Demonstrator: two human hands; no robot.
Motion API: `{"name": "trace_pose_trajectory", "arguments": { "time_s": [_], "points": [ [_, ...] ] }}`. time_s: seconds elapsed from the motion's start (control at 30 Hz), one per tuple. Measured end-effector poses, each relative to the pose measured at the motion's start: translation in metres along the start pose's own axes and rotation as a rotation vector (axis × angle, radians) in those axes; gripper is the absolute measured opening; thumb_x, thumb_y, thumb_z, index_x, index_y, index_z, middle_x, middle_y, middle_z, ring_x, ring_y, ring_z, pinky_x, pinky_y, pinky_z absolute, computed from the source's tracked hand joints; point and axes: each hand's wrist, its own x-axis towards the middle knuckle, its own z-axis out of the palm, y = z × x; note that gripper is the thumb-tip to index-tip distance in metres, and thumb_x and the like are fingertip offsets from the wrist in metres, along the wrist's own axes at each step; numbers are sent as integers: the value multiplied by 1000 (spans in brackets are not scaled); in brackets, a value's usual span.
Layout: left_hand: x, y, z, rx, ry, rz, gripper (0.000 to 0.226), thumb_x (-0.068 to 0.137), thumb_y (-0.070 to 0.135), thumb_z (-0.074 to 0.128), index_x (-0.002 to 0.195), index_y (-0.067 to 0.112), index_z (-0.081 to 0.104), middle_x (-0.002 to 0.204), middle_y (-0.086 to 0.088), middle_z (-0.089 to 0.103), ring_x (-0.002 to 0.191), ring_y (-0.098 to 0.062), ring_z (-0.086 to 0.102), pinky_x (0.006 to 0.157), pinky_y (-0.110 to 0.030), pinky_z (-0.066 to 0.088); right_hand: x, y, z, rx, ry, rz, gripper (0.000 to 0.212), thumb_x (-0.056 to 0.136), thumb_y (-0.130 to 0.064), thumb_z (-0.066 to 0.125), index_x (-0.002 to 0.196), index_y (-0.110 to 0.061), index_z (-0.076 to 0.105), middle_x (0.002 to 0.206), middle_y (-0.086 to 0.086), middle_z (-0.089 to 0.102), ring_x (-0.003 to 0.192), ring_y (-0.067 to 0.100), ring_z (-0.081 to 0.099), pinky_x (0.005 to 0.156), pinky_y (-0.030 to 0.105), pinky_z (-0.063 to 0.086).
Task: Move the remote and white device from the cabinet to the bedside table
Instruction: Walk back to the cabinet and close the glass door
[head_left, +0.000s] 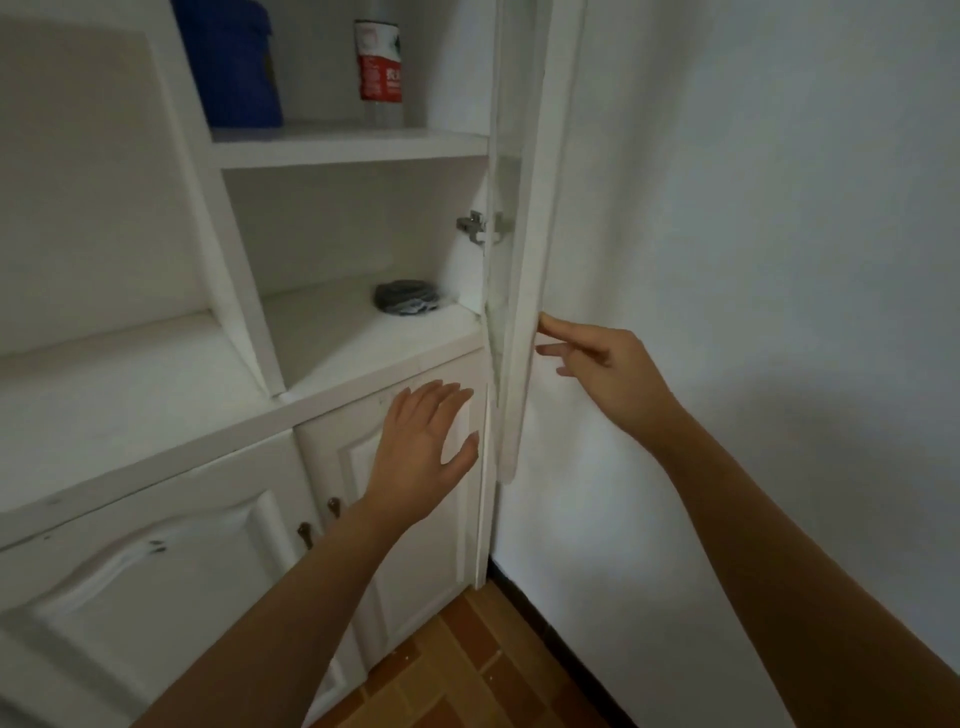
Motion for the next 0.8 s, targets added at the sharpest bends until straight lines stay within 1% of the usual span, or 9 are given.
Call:
{"name": "trace_pose_trajectory", "arguments": {
  "time_s": [0.13, 0.2, 0.3, 0.4, 0.47, 0.57, 0.63, 0.73, 0.8],
  "points": [
    [-9, 9, -4, 24, -10, -18, 58, 84, 49, 39, 131, 15, 42, 130, -7, 55, 125, -24, 44, 111, -44, 20, 3, -5, 19, -7, -125, -38, 47, 91, -3, 41, 132, -26, 43, 136, -1, 50, 115, 12, 56, 103, 37, 43],
    [-11, 7, -6, 49, 25, -59, 61, 84, 50, 42, 134, 14, 37, 130, -6, 55, 124, -21, 45, 111, -41, 18, 6, -8, 28, -1, -177, -61, 51, 92, -3, 40, 132, -34, 39, 142, -3, 44, 118, 11, 53, 105, 33, 40],
    [-12, -1, -8, 140, 101, -120, 66, 81, 39, 61, 132, 6, 36, 119, -12, 62, 113, -26, 55, 107, -48, 27, 13, -11, 39, -25, -232, -73, 53, 93, -6, 40, 133, -40, 35, 144, -5, 41, 123, 11, 48, 106, 34, 37],
    [-12, -13, -11, 240, 144, -181, 69, 75, 28, 72, 128, -1, 39, 111, -16, 66, 106, -29, 61, 106, -49, 23, 25, -12, 49, -55, -260, -63, 55, 92, -7, 40, 135, -41, 31, 143, 0, 43, 128, 15, 43, 109, 39, 36],
    [-10, -22, -14, 270, 163, -222, 67, 74, 25, 73, 127, -2, 41, 108, -16, 67, 103, -29, 62, 106, -47, 21, 33, -13, 56, -77, -275, -69, 57, 92, -8, 39, 135, -43, 29, 143, 1, 42, 129, 16, 42, 106, 34, 38],
    [-8, -35, -19, 299, 172, -260, 64, 76, 22, 72, 127, -1, 42, 108, -16, 67, 104, -30, 61, 108, -47, 23, 43, -16, 68, -112, -299, -101, 60, 91, -5, 39, 137, -41, 26, 146, -1, 38, 133, 16, 36, 106, 33, 38],
    [-7, -45, -21, 307, 176, -274, 63, 77, 23, 71, 128, 0, 41, 110, -15, 66, 106, -30, 60, 109, -45, 19, 49, -16, 76, -113, -302, -109, 60, 91, -3, 40, 139, -37, 25, 148, -2, 35, 136, 14, 31, 110, 33, 32],
    [-7, -60, -26, 331, 181, -274, 65, 77, 23, 71, 129, 0, 40, 111, -15, 66, 107, -31, 60, 107, -44, 13, 62, -12, 90, -102, -298, -123, 61, 90, -3, 41, 139, -36, 25, 149, -4, 33, 137, 13, 29, 108, 28, 28],
    [-7, -69, -31, 318, 168, -270, 66, 79, 23, 69, 132, 1, 37, 117, -16, 63, 112, -31, 57, 109, -45, 12, 72, -9, 100, -115, -287, -139, 63, 89, -2, 43, 140, -35, 24, 150, -3, 30, 137, 14, 28, 111, 32, 28]
  ]
}}
